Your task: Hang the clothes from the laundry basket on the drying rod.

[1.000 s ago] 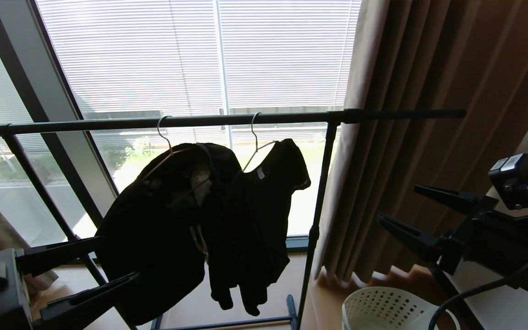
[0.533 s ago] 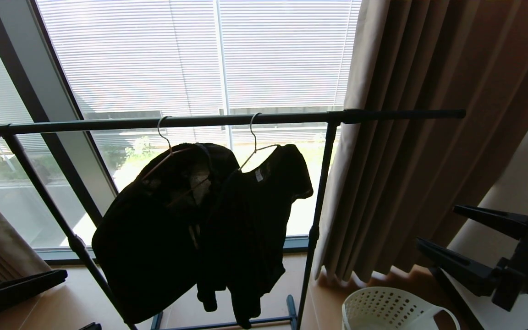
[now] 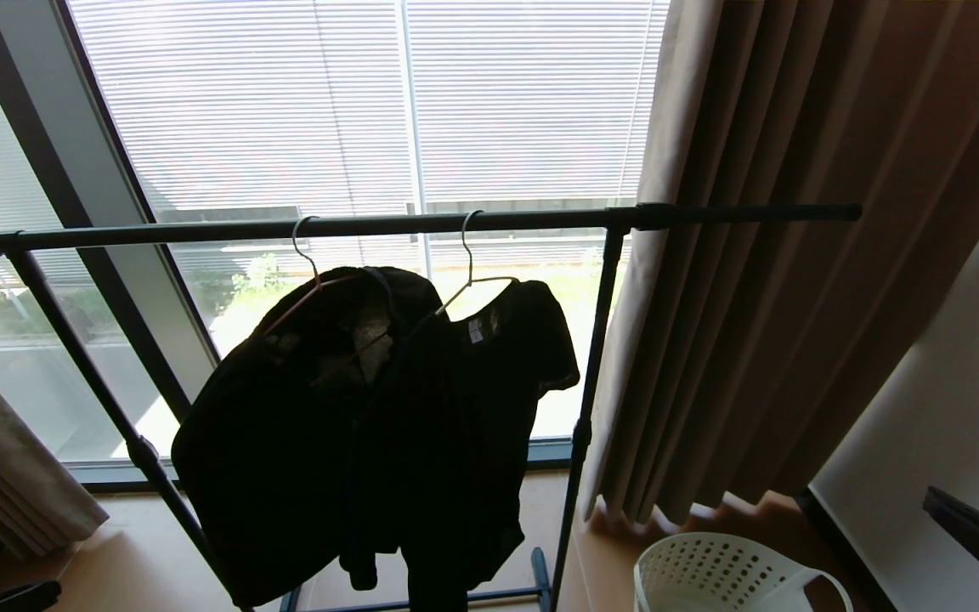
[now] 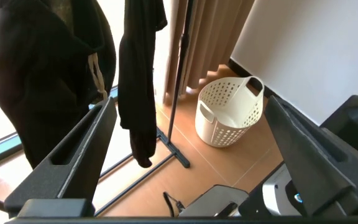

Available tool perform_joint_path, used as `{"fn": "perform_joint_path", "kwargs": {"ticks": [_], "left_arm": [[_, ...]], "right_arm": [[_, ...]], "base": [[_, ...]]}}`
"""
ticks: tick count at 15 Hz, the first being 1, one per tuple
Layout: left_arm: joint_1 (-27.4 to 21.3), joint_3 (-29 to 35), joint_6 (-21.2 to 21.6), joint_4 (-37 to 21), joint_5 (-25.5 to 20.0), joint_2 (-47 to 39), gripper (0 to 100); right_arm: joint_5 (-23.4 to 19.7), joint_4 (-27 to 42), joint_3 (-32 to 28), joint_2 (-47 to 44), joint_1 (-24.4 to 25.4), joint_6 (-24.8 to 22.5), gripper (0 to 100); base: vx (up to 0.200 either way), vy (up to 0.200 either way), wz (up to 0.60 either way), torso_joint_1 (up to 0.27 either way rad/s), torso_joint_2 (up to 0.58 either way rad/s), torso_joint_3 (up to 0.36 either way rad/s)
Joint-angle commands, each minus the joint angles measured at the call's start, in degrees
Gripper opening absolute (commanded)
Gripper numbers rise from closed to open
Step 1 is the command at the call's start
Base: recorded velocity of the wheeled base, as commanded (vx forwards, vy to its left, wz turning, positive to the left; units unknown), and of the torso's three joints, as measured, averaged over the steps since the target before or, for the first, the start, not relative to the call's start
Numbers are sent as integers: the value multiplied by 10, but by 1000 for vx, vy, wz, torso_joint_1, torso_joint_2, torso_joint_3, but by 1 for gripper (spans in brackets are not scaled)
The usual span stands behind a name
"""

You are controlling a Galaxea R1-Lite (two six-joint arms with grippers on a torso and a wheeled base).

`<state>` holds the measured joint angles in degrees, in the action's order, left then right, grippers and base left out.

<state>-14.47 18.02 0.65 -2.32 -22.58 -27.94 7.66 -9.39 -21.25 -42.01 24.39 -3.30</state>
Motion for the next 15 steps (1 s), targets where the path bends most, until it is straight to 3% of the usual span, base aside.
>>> {"fn": "perform_joint_path", "kwargs": {"ticks": [1, 3, 4, 7, 15], "left_arm": [[8, -13, 3, -1, 1, 43, 100], [24, -16, 17, -1, 2, 58, 100], [78, -31, 27, -1, 2, 90, 100], [157, -60, 60, -1, 2, 126, 100], [233, -173, 66, 4, 3, 199, 100]], "right_arm": [[18, 19, 19, 89, -14, 0, 100], [19, 24, 29, 109, -43, 0, 100], [19, 24, 50, 142, -87, 1, 100], [18, 24, 100, 197, -126, 0, 100], [17, 25, 212, 330, -167, 5, 100]], "base": [[0, 0, 0, 0, 0, 0], [0, 0, 0, 0, 0, 0], [0, 0, 0, 0, 0, 0], [0, 0, 0, 0, 0, 0], [0, 0, 0, 0, 0, 0]]}}
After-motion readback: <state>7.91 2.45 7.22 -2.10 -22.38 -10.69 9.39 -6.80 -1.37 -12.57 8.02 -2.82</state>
